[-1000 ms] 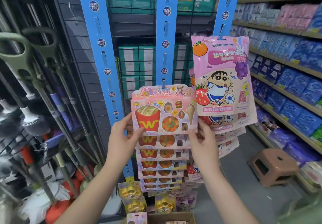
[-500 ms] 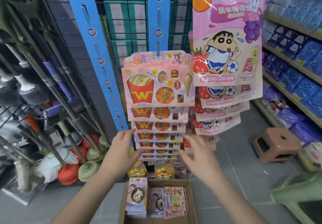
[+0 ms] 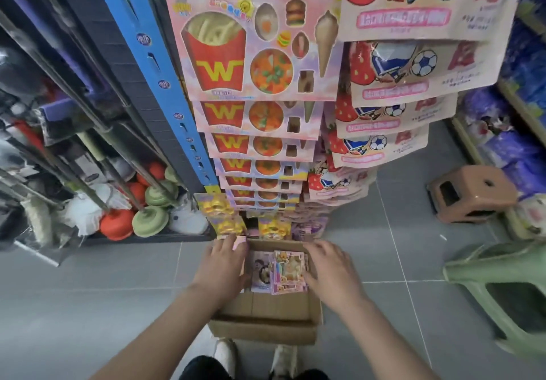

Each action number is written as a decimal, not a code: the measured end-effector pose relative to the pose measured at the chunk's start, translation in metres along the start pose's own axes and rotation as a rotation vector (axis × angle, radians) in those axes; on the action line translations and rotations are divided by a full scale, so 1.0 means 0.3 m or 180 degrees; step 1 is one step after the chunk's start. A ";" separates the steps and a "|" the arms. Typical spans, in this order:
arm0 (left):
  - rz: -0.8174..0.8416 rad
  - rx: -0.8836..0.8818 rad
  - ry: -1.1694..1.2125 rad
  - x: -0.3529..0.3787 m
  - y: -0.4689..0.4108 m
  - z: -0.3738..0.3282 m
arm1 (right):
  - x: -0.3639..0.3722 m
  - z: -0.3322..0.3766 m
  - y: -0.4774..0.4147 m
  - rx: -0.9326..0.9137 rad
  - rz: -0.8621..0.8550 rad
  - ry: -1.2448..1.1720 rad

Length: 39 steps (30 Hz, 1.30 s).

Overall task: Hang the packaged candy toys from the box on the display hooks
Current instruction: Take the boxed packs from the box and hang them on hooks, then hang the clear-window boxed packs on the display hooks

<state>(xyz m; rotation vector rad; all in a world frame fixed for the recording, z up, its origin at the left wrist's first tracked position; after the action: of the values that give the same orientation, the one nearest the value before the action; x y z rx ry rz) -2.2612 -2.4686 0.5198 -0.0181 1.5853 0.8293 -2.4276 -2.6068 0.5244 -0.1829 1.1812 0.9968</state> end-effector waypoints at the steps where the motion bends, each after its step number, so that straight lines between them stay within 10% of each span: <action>1: 0.0046 0.0007 -0.0021 0.017 -0.002 -0.004 | 0.018 -0.010 -0.001 0.0062 0.0024 -0.0013; 39: 0.0829 0.0572 -0.0628 1.609 -0.984 -0.191 | 1.698 -0.894 -0.627 0.1459 0.1037 -0.0498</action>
<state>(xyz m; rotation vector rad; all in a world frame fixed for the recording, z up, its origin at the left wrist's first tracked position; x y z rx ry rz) -2.2781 -2.5028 -0.0477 0.3953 1.4868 0.8572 -2.4600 -2.5948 -0.0802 0.4557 1.2851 0.9716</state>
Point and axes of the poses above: each hand's wrist, its own y-axis away from the middle knuckle, its own x-axis out of the palm, z = x × y, the point moved 6 cm from there along -y, towards the middle knuckle, and after that the axes turned 8 degrees about -y, right-handed, at the moved point
